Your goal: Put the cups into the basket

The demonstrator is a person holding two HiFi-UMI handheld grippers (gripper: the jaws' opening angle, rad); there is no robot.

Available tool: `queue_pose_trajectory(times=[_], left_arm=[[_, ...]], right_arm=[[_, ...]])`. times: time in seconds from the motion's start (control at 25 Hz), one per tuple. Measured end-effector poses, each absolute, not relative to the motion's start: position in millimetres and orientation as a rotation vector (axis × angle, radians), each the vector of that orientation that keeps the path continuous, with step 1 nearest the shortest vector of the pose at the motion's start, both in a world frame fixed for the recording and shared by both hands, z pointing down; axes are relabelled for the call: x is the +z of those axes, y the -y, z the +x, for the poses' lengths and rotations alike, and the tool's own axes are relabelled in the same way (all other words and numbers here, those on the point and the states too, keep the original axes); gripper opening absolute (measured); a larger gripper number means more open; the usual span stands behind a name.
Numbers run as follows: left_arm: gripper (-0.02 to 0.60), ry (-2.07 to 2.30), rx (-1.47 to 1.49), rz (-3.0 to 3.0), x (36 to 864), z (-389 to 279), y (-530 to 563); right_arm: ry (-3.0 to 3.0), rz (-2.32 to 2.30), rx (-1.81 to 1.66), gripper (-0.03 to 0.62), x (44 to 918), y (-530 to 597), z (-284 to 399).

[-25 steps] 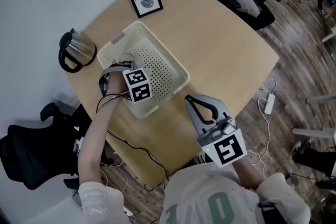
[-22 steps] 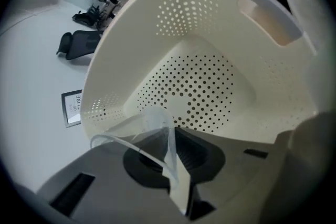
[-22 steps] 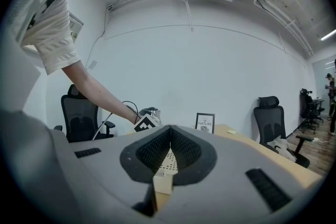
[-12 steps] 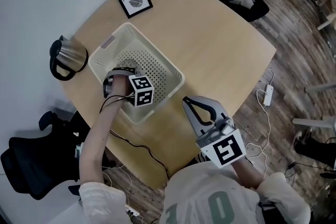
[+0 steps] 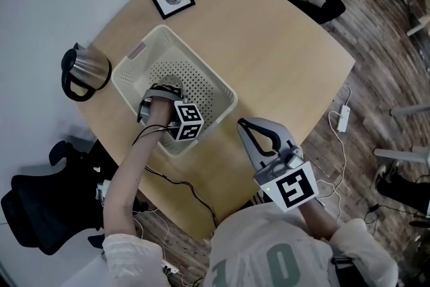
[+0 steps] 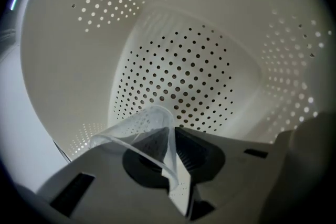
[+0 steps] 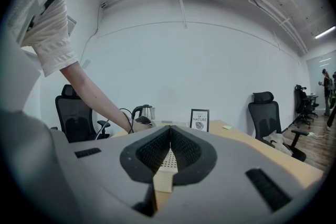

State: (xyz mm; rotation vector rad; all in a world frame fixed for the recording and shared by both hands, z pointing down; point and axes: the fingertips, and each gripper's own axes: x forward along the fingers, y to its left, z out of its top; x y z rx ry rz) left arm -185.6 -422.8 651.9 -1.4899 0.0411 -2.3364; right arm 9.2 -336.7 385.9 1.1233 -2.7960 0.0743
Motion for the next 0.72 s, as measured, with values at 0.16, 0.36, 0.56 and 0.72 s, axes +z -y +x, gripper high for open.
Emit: queue_pose_trajectory(times=[0.16, 0.36, 0.56, 0.72], left_arm=[[0.044, -0.073, -2.330, -1.483, 652.4, -185.5, 424.9], [0.101, -0.161, -2.346, -1.483, 650.5, -195.8, 431.0], [0.142, -0.182, -2.334, -1.565, 639.8, -196.2, 423.3], [0.149, -0.249, -2.290, -1.584, 630.1, -191.6, 421.9]], right_arm=[[2.798, 1.119, 0.096, -0.002, 387.4, 335.5, 9.2], [2.806, 1.107, 0.098, -0.002, 387.4, 334.5, 8.5], [2.806, 1.102, 0.099, -0.002, 387.2, 334.6, 8.4], [2.816, 1.091, 0.110, -0.002, 385.6, 332.8, 4.5]])
